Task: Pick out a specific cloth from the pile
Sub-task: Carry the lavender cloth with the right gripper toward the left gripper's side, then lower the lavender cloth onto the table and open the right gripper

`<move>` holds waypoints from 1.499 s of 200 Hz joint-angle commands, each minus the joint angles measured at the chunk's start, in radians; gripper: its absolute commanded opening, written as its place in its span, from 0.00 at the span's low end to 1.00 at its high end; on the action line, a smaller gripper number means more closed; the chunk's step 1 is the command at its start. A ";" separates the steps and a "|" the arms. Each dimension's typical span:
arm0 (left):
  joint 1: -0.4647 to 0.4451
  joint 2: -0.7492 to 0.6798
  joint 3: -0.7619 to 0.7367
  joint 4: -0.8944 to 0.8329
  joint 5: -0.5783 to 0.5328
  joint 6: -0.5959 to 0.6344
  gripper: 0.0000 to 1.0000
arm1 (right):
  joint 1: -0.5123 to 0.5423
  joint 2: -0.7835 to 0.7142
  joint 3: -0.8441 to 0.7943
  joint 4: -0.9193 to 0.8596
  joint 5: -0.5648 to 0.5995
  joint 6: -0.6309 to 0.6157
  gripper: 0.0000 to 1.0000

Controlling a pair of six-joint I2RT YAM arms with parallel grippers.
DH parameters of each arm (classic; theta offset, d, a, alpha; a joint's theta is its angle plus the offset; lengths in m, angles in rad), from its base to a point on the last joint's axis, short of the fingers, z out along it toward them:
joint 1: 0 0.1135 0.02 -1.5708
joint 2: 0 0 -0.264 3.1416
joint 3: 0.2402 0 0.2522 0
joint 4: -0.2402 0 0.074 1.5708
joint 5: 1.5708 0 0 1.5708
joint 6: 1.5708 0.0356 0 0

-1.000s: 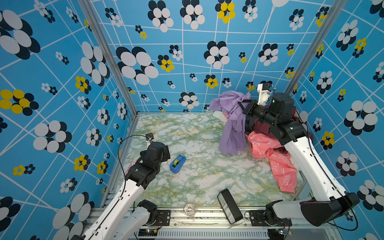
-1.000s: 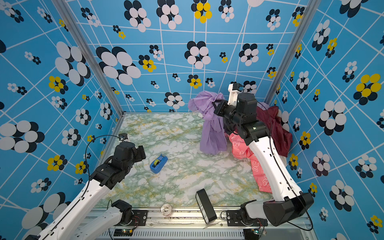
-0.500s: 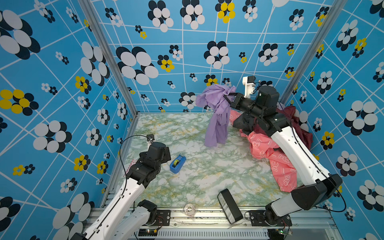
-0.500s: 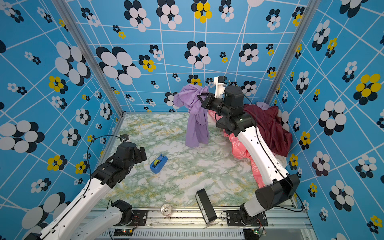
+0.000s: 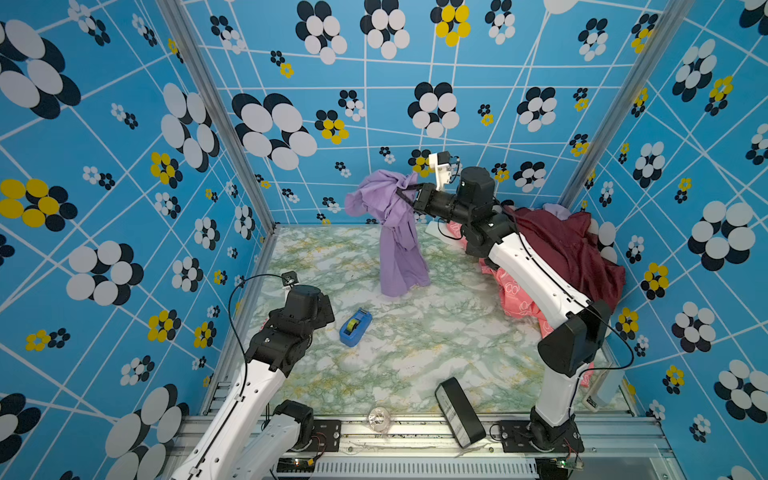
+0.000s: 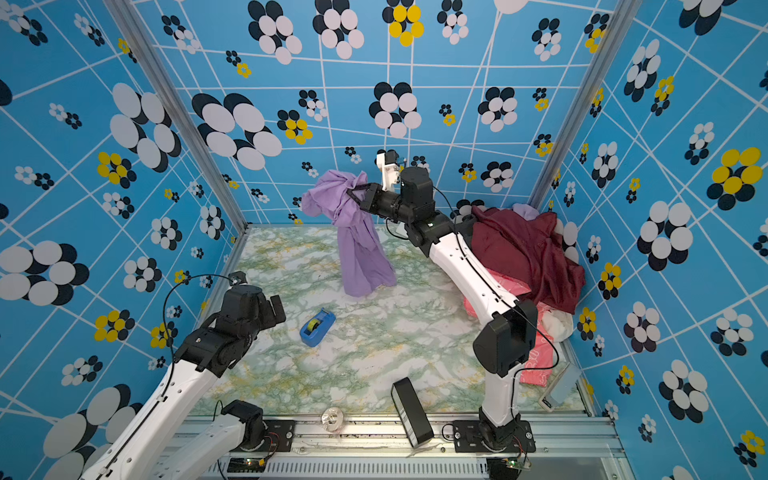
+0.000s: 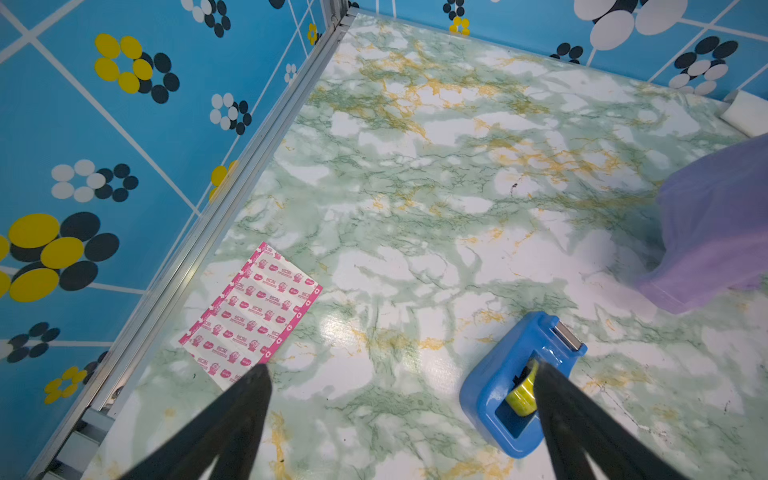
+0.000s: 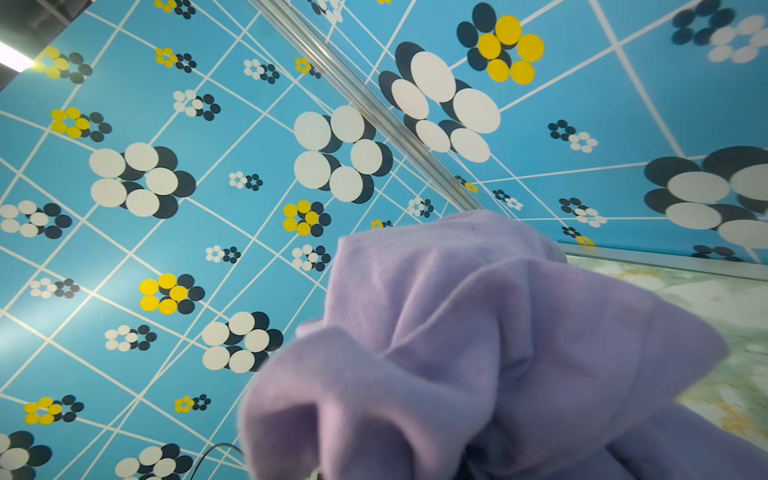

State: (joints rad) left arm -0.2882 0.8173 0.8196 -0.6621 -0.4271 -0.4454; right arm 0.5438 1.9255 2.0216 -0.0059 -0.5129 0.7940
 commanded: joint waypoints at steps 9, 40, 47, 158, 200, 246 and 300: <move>0.017 -0.039 -0.001 -0.028 -0.017 0.009 0.99 | 0.048 0.094 0.134 0.176 -0.085 0.089 0.00; 0.030 -0.058 -0.002 -0.047 -0.027 0.023 0.99 | 0.080 0.236 0.314 0.230 -0.117 0.143 0.00; 0.032 -0.062 -0.002 -0.052 -0.032 0.026 0.99 | 0.086 0.283 0.358 0.253 -0.123 0.165 0.00; 0.067 -0.127 -0.015 -0.072 -0.038 0.053 0.99 | 0.165 0.661 0.683 0.511 -0.113 0.316 0.00; 0.070 -0.141 -0.023 -0.085 -0.041 0.056 0.99 | 0.182 0.784 0.701 0.554 -0.084 0.340 0.00; 0.071 -0.150 -0.028 -0.076 -0.034 0.059 0.99 | 0.186 0.884 0.707 0.488 -0.083 0.335 0.00; 0.074 -0.146 -0.037 -0.068 -0.029 0.059 0.99 | 0.191 0.919 0.687 0.289 -0.108 0.265 0.03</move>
State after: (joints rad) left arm -0.2253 0.6765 0.8047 -0.7315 -0.4530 -0.3992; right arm 0.7246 2.8494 2.6946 0.3515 -0.6086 1.1133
